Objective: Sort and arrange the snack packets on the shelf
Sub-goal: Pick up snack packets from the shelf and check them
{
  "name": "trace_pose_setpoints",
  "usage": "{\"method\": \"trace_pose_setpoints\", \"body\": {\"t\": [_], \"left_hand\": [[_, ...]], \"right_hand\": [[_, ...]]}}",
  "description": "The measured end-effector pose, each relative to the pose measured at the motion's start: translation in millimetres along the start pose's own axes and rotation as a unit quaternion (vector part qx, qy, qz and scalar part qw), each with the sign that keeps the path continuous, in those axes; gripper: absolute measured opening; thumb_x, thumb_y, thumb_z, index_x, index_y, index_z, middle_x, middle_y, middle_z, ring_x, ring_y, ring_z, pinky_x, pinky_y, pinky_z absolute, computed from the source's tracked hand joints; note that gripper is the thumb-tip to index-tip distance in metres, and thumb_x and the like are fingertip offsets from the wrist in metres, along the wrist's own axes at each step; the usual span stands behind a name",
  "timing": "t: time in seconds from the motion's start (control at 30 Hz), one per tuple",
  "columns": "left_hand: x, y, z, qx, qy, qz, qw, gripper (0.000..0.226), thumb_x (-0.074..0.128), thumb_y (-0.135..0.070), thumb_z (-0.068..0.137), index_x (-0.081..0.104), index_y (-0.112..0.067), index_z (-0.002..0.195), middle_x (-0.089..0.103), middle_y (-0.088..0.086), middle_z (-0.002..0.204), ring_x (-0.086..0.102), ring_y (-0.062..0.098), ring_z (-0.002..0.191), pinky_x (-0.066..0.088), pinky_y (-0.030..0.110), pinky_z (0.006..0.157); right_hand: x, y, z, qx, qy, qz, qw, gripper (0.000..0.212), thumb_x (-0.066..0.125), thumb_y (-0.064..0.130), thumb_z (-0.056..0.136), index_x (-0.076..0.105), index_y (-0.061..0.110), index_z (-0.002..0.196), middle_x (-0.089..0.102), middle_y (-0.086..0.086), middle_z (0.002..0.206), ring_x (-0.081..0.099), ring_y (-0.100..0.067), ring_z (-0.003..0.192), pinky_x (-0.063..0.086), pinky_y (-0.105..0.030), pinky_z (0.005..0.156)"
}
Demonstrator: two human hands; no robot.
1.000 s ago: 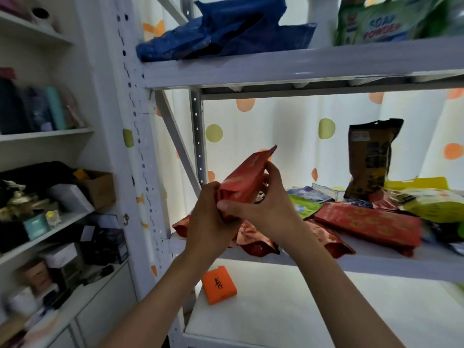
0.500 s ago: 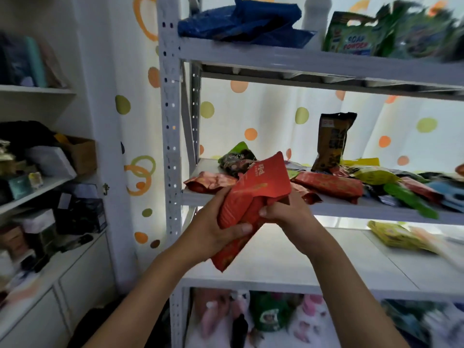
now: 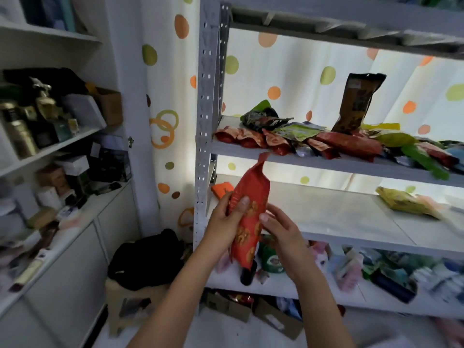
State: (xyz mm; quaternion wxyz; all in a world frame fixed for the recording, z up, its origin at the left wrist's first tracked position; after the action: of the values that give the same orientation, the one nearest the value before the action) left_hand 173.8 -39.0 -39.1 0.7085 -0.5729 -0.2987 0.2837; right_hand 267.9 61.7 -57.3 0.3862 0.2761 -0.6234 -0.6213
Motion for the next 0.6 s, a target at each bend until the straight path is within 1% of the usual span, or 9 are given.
{"method": "trace_pose_setpoints", "body": {"t": [0.07,0.13,0.2,0.23,0.27,0.33,0.43,0.5,0.6], "left_hand": [[-2,22,-13,-0.044,-0.034,-0.030,0.998,0.034,0.060,-0.049,0.088,0.061,-0.031,0.117,0.072,-0.006,0.102,0.072,0.005,0.084,0.056,0.019,0.067],[-3,47,-27,-0.075,-0.059,-0.025,0.995,0.051,0.056,-0.066,0.081,0.061,-0.032,0.119,0.071,-0.004,0.109,0.071,0.010,0.093,0.058,0.030,0.081],[-2,73,-42,-0.092,-0.066,0.019,0.993,0.063,0.041,-0.084,0.077,0.061,-0.040,0.118,0.067,-0.005,0.116,0.067,0.012,0.103,0.055,0.039,0.092],[2,82,-48,-0.094,-0.057,0.028,0.994,0.061,0.036,-0.084,0.080,0.061,-0.043,0.117,0.067,-0.004,0.116,0.066,0.012,0.105,0.054,0.041,0.093],[6,89,-55,-0.102,-0.049,0.021,0.993,0.055,0.038,-0.079,0.084,0.061,-0.042,0.118,0.068,-0.003,0.115,0.067,0.014,0.104,0.054,0.042,0.092],[9,100,-65,-0.125,-0.040,-0.015,0.991,0.044,0.054,-0.058,0.090,0.060,-0.033,0.125,0.070,0.000,0.114,0.070,0.016,0.099,0.057,0.041,0.088],[13,110,-74,-0.159,-0.019,-0.071,0.985,0.037,0.069,-0.028,0.087,0.062,-0.020,0.122,0.071,0.002,0.111,0.072,0.017,0.093,0.059,0.034,0.081],[12,110,-77,-0.156,-0.004,-0.082,0.984,0.034,0.074,-0.018,0.082,0.065,-0.023,0.115,0.071,0.000,0.111,0.072,0.016,0.096,0.059,0.034,0.080],[18,108,-81,-0.142,0.018,-0.086,0.986,0.040,0.079,-0.015,0.078,0.066,-0.024,0.114,0.072,-0.001,0.111,0.070,0.018,0.102,0.059,0.038,0.084]], "right_hand": [[4,-30,-21,0.041,0.011,0.015,0.999,0.052,0.077,0.023,0.080,0.058,0.025,0.128,0.072,-0.002,0.114,0.070,-0.019,0.104,0.058,-0.029,0.079],[6,-52,-39,0.065,0.020,0.016,0.998,0.053,0.074,0.020,0.084,0.055,0.026,0.133,0.071,-0.003,0.118,0.069,-0.021,0.108,0.058,-0.034,0.084],[2,-65,-50,0.073,0.006,0.008,0.997,0.039,0.065,0.018,0.091,0.059,0.026,0.129,0.071,-0.005,0.117,0.069,-0.024,0.106,0.057,-0.038,0.087],[-4,-68,-54,0.072,-0.008,0.011,0.997,0.033,0.059,0.020,0.095,0.062,0.026,0.126,0.072,-0.007,0.116,0.069,-0.026,0.105,0.056,-0.041,0.089],[-9,-70,-57,0.073,-0.018,0.027,0.997,0.029,0.055,0.024,0.097,0.063,0.024,0.125,0.072,-0.009,0.115,0.069,-0.028,0.105,0.055,-0.044,0.091],[-17,-77,-64,0.102,-0.036,0.077,0.991,0.032,0.050,0.032,0.099,0.062,0.020,0.127,0.071,-0.014,0.115,0.068,-0.032,0.107,0.052,-0.050,0.095],[-34,-95,-77,0.154,-0.083,0.141,0.974,0.037,0.049,0.034,0.099,0.060,0.013,0.127,0.071,-0.017,0.114,0.069,-0.033,0.106,0.053,-0.047,0.091],[-42,-105,-85,0.180,-0.107,0.196,0.958,0.043,0.051,0.038,0.097,0.059,0.011,0.129,0.069,-0.020,0.118,0.066,-0.035,0.110,0.051,-0.051,0.097],[-53,-111,-92,0.183,-0.129,0.245,0.943,0.050,0.053,0.042,0.095,0.058,0.009,0.132,0.064,-0.023,0.126,0.061,-0.038,0.118,0.040,-0.058,0.107]]}}
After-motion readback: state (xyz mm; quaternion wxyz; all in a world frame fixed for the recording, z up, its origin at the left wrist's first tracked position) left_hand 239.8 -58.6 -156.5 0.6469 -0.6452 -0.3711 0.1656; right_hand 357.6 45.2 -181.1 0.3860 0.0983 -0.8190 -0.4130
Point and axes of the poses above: each hand's wrist, its own z-axis towards the middle knuckle, its own x-axis out of the palm, y = z × x, the point moved 8 cm from there along z, towards the middle knuckle
